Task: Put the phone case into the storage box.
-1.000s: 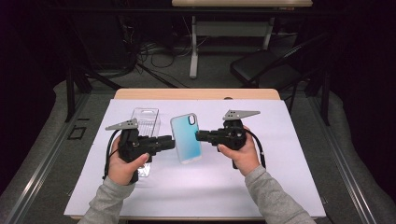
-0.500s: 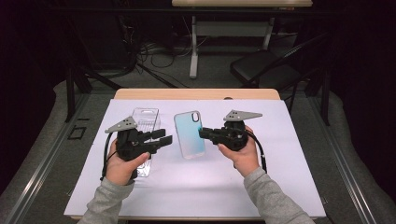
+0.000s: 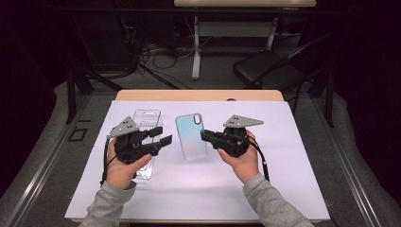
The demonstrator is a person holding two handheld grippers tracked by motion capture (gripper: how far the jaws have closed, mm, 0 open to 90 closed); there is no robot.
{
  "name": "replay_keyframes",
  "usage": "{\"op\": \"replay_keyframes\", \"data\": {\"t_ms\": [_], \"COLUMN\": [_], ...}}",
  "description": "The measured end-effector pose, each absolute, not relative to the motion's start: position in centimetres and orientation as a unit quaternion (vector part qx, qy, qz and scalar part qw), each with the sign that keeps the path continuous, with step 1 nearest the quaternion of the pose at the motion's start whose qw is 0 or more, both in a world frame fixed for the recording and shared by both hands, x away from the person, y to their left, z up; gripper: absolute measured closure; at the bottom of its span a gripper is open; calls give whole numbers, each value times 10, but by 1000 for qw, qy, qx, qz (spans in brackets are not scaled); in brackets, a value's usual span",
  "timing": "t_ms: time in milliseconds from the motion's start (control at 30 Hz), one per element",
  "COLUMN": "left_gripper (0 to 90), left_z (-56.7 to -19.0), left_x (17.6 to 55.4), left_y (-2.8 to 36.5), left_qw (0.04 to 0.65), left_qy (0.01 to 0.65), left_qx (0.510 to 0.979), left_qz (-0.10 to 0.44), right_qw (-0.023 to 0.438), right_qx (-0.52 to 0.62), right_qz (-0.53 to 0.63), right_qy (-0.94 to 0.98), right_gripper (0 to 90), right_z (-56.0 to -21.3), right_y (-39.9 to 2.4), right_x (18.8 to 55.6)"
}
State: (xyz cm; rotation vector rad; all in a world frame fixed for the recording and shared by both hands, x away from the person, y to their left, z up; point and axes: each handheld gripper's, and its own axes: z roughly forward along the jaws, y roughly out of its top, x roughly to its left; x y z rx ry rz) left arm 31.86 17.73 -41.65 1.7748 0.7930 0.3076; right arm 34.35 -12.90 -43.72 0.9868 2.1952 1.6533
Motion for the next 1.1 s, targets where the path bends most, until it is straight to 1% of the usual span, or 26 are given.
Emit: {"op": "replay_keyframes", "data": {"t_ms": [133, 200, 433, 600, 833, 1100], "left_gripper": [468, 468, 465, 466, 486, 528], "left_z": [-413, -412, -394, -387, -381, -379], "left_x": [318, 318, 322, 329, 337, 344], "left_y": [173, 172, 157, 143, 129, 119], "left_qw": [541, 538, 517, 495, 473, 448], "left_qy": [330, 330, 319, 311, 301, 288], "left_qx": [758, 759, 770, 781, 792, 803], "left_qz": [155, 157, 198, 221, 242, 268], "right_qw": [132, 144, 187, 191, 211, 227], "right_qx": [332, 332, 340, 356, 376, 381], "right_qz": [566, 566, 562, 563, 561, 557], "right_qy": [743, 740, 731, 721, 707, 702], "right_gripper": [838, 838, 838, 838, 838, 838], "right_z": [-437, -436, -438, -445, -449, -450], "right_y": [-126, -125, -119, -118, -119, -118], "right_x": [339, 336, 330, 333, 335, 334]}}
